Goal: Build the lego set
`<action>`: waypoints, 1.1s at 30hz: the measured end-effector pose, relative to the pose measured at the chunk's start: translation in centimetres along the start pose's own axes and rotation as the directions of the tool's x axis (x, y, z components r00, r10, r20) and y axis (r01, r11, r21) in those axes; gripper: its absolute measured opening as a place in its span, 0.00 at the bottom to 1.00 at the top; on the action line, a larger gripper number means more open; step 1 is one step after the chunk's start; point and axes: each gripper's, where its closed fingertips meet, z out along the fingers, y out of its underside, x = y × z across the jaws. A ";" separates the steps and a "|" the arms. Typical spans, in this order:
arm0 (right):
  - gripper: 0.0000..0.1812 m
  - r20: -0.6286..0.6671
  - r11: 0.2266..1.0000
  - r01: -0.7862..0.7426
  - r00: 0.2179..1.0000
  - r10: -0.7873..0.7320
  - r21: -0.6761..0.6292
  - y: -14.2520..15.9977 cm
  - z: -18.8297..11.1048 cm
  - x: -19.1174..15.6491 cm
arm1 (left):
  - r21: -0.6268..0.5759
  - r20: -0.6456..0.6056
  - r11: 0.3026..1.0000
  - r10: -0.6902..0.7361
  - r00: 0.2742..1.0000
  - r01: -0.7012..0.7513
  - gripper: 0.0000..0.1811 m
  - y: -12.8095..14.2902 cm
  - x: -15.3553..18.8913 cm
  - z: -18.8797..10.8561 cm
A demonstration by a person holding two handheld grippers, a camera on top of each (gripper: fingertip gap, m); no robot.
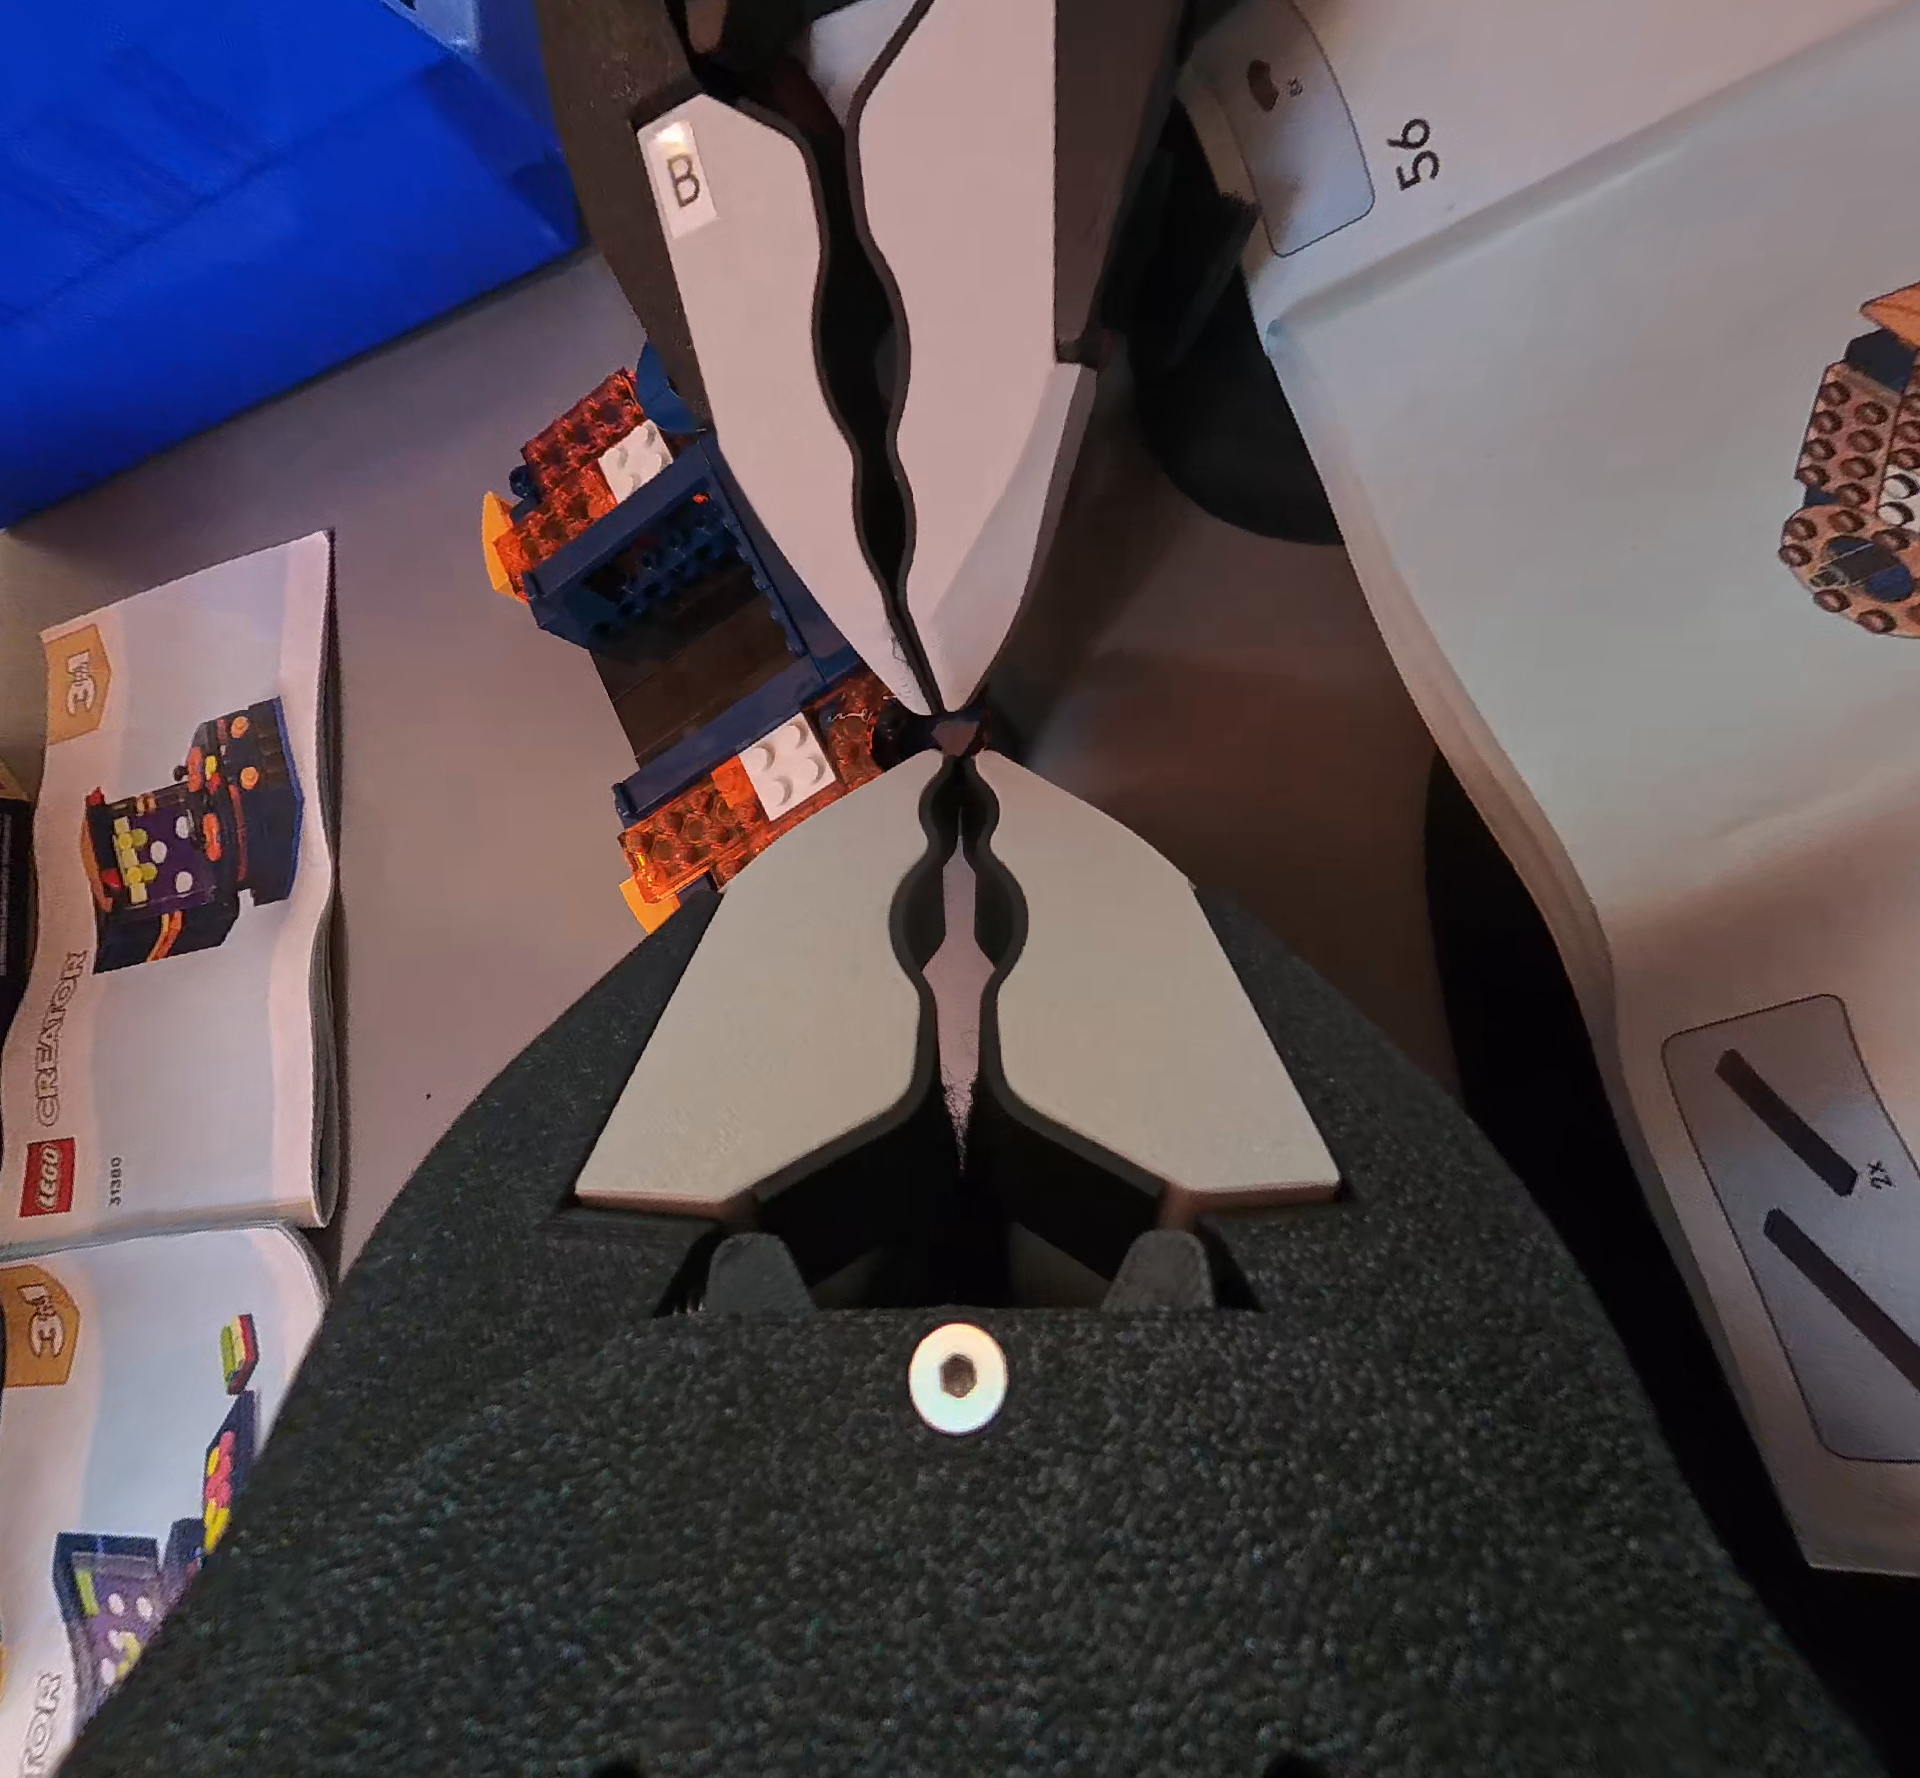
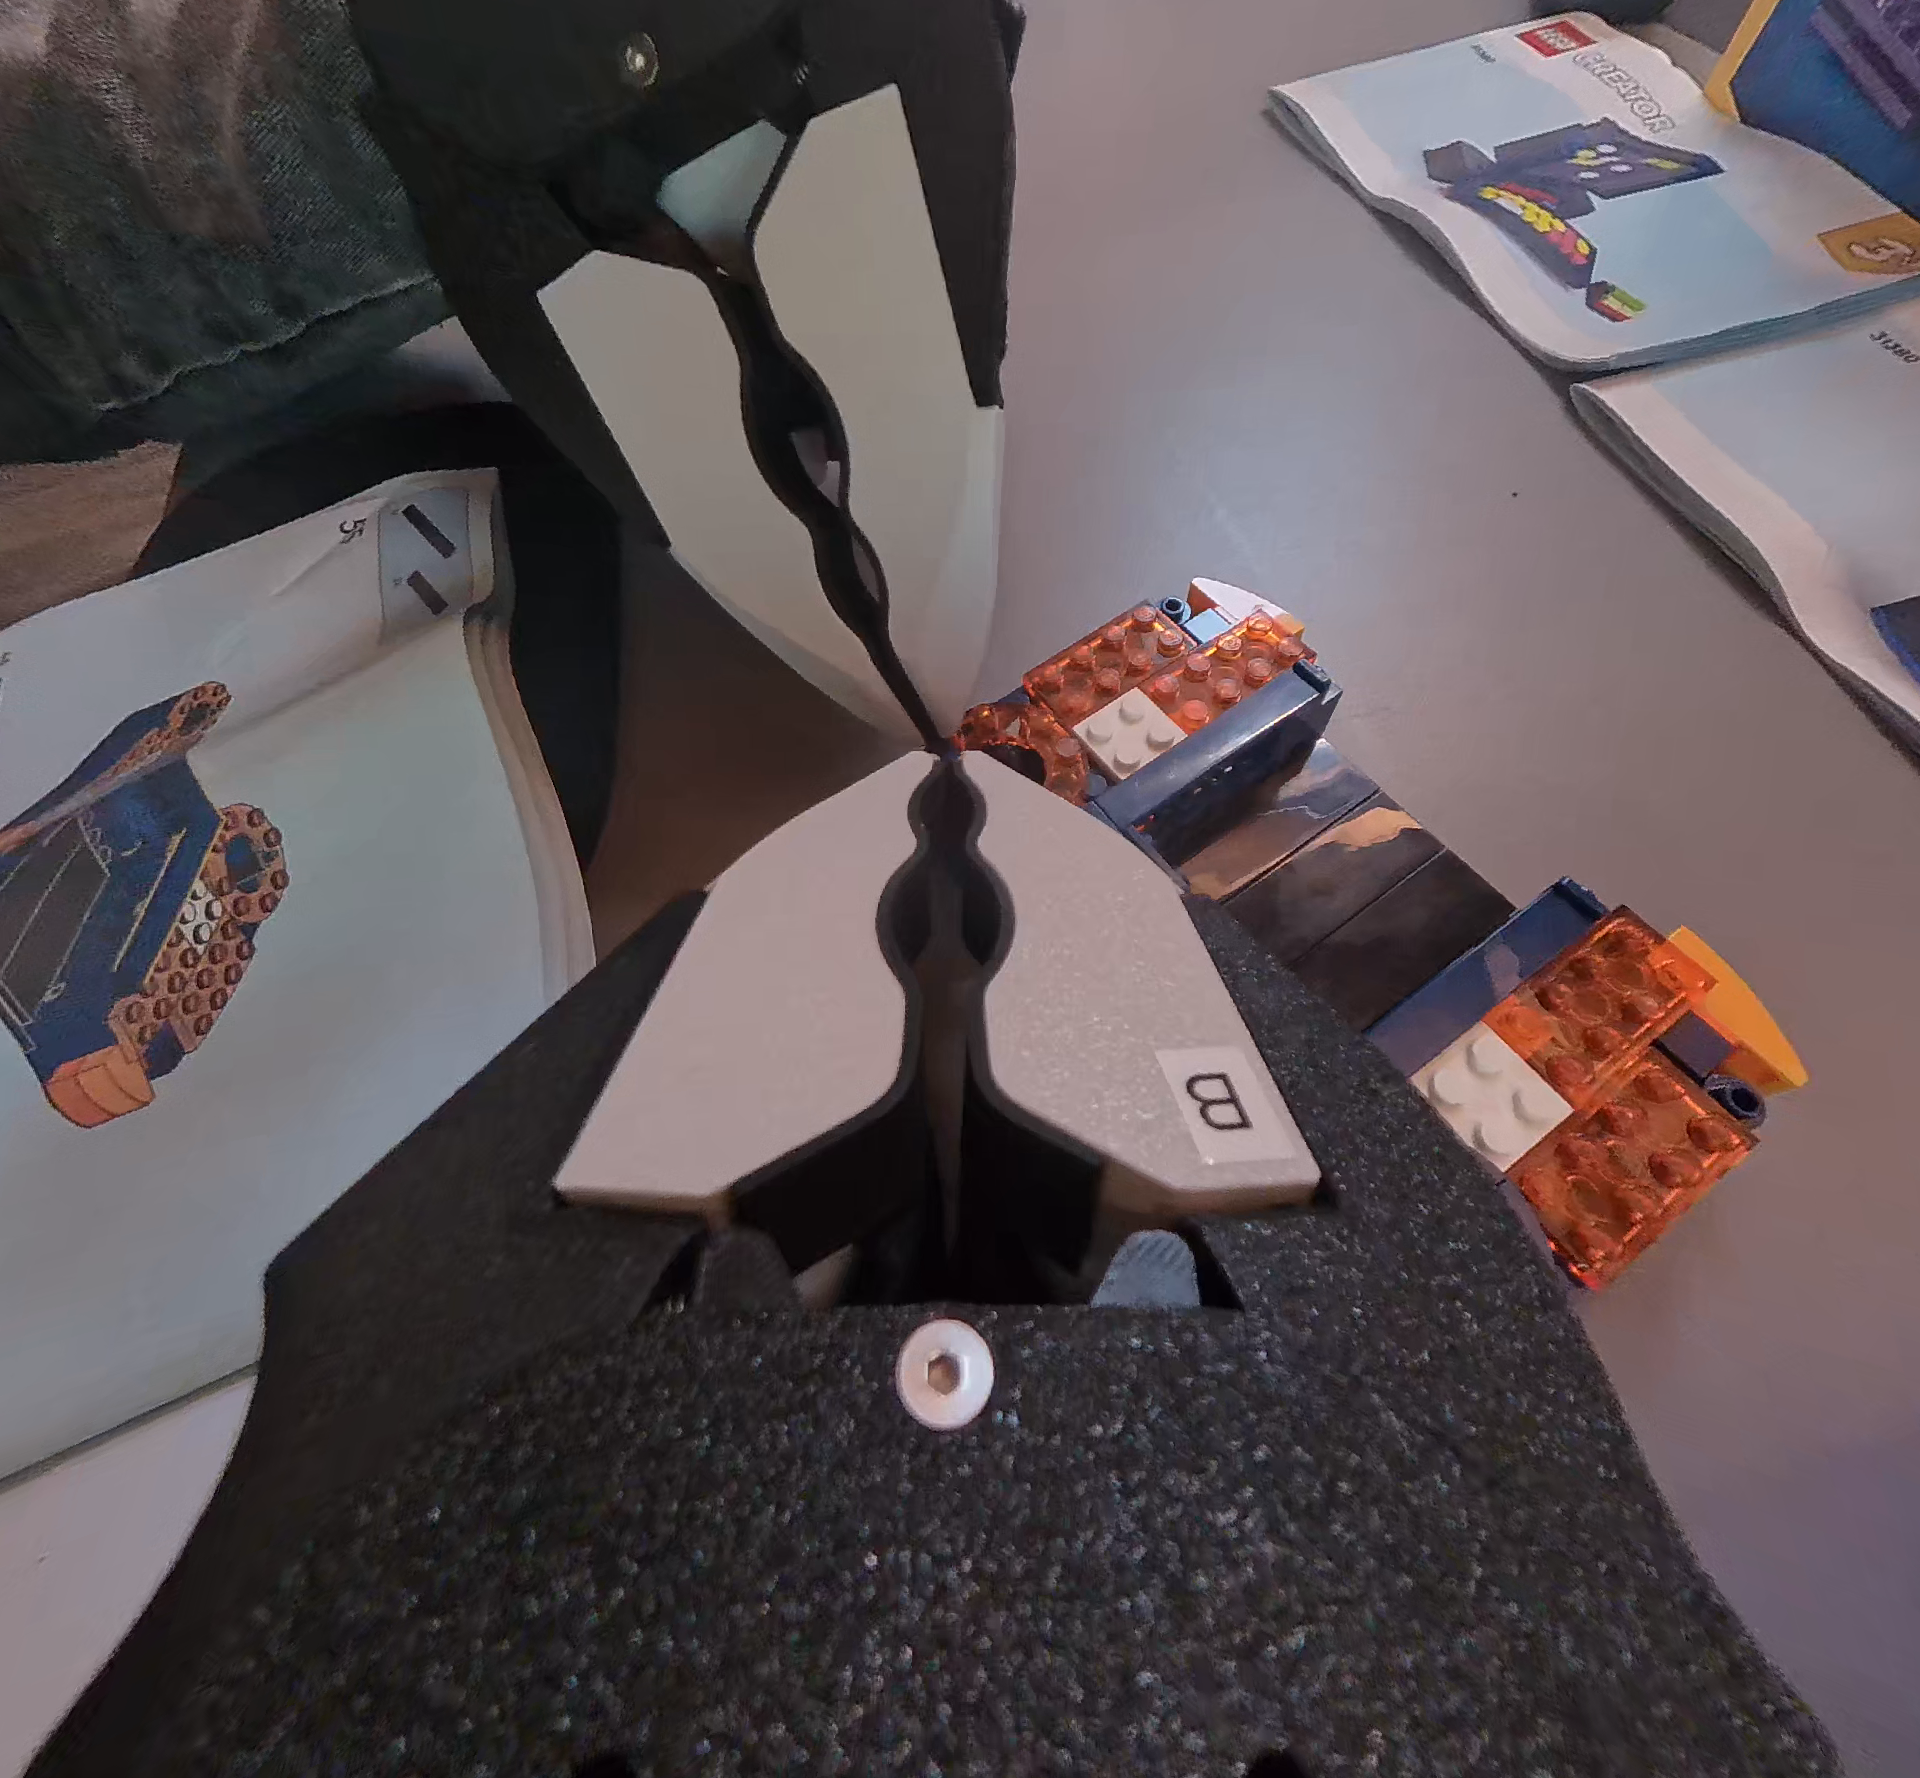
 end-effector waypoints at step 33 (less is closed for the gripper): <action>0.06 -0.030 0.987 0.140 0.989 -0.143 -0.080 0.2 -0.2 0.2 | 0.021 0.080 0.999 0.041 0.996 -0.043 0.02 0.4 -1.1 -0.3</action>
